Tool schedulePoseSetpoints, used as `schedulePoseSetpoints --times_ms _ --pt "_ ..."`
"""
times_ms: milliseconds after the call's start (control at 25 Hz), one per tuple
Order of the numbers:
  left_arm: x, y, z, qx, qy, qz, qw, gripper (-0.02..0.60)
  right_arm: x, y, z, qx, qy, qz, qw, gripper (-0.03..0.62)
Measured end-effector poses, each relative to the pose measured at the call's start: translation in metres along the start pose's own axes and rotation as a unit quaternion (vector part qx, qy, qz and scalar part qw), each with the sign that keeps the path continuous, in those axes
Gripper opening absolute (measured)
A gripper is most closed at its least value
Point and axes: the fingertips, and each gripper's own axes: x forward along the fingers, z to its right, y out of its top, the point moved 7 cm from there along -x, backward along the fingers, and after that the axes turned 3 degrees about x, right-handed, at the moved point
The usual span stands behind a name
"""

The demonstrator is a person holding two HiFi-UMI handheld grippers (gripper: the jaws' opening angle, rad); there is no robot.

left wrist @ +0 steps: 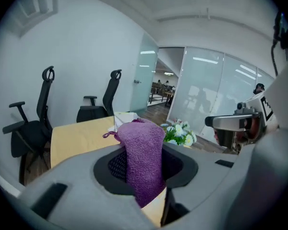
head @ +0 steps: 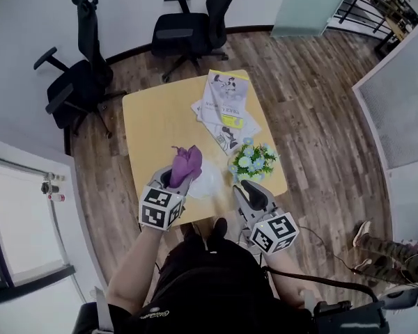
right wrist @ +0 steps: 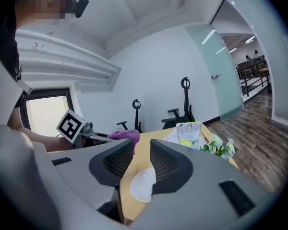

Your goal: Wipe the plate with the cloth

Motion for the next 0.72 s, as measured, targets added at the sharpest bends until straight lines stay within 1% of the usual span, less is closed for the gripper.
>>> schedulePoseSetpoints --times_ms 80,160,240,320,440,560,640,720 --pt "-0.022 0.021 0.002 0.008 0.009 0.042 0.999 0.122 0.006 0.02 -0.009 -0.019 0.012 0.021 1.0 0.11" --pt "-0.044 0.043 0.001 0.019 0.027 0.089 0.9955 0.121 0.012 0.04 -0.018 -0.033 0.028 0.042 0.998 0.11" --pt "-0.065 0.067 -0.005 0.036 0.052 0.141 0.9881 0.121 0.02 0.061 -0.025 -0.045 0.046 0.064 0.996 0.11" --pt "-0.087 0.084 -0.006 0.045 0.068 0.178 0.9806 0.121 0.021 0.077 -0.037 -0.054 0.057 0.079 0.994 0.11" --pt "-0.121 0.098 -0.003 0.047 0.079 0.213 0.9728 0.12 0.014 0.094 -0.058 -0.067 0.065 0.099 0.991 0.11" --pt "-0.145 0.113 -0.003 0.057 0.089 0.25 0.9624 0.121 0.013 0.118 -0.068 -0.085 0.074 0.127 0.985 0.11" --pt "-0.154 0.117 -0.002 0.061 0.094 0.265 0.9578 0.121 0.01 0.132 -0.07 -0.092 0.076 0.147 0.982 0.11" --pt "-0.159 0.118 0.002 0.062 0.097 0.272 0.9554 0.121 0.003 0.142 -0.07 -0.102 0.073 0.163 0.979 0.11"
